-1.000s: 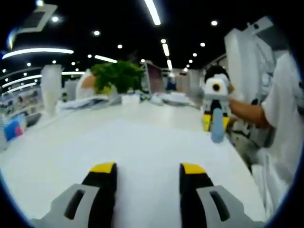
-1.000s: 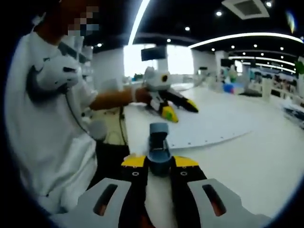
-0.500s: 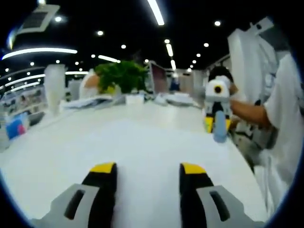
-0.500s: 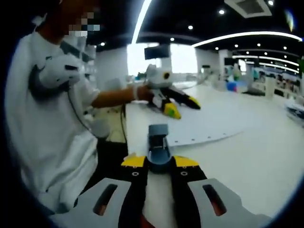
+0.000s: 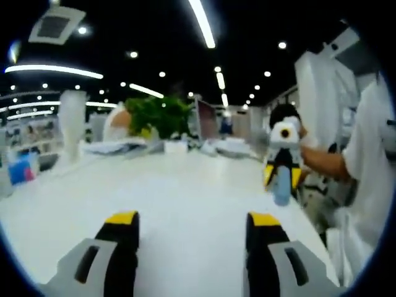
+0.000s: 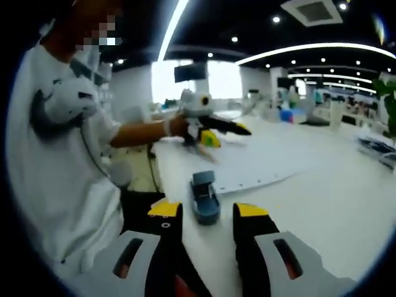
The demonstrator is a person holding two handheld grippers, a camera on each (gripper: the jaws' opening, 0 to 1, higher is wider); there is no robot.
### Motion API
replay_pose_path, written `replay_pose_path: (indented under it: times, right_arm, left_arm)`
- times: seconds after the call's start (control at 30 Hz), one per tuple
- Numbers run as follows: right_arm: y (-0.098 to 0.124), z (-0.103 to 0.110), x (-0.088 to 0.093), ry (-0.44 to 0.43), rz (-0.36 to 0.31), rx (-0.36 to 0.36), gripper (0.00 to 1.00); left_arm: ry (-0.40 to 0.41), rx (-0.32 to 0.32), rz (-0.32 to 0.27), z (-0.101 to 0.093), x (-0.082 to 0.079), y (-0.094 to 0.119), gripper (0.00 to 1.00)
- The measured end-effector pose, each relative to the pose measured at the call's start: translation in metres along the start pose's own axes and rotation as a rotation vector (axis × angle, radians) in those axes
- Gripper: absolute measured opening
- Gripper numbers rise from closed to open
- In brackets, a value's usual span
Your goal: Pick up the paper insert the paper into the punch align the paper edges press the punch to punch holes
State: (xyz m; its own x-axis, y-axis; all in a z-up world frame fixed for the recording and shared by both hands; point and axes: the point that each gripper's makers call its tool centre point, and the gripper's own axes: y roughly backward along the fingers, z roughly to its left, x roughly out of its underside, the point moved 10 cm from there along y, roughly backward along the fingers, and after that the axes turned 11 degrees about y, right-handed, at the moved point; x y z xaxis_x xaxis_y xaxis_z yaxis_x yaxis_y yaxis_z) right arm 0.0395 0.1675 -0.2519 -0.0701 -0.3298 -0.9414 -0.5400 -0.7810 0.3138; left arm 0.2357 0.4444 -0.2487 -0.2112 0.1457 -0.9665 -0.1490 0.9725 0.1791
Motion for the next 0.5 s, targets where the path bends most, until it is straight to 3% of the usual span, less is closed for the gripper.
replay_pose_path:
  times: [0.1,0.2,0.37,0.5]
  right_arm:
    - [0.014,0.004,-0.007,0.006,-0.009,0.097,0.35]
    - [0.028,0.011,-0.016,0.003,-0.035,0.223,0.35]
    - [0.047,0.019,-0.026,-0.039,-0.083,0.415,0.35]
    - [0.057,0.021,-0.030,-0.071,-0.101,0.524,0.34]
  left_arm:
    - [-0.023,0.031,-0.009,-0.012,-0.009,-0.001,0.68]
    - [-0.054,0.141,-0.014,-0.045,-0.016,-0.015,0.67]
    - [-0.107,0.322,0.059,-0.099,-0.006,-0.052,0.68]
    - [-0.146,0.394,0.138,-0.123,0.008,-0.083,0.68]
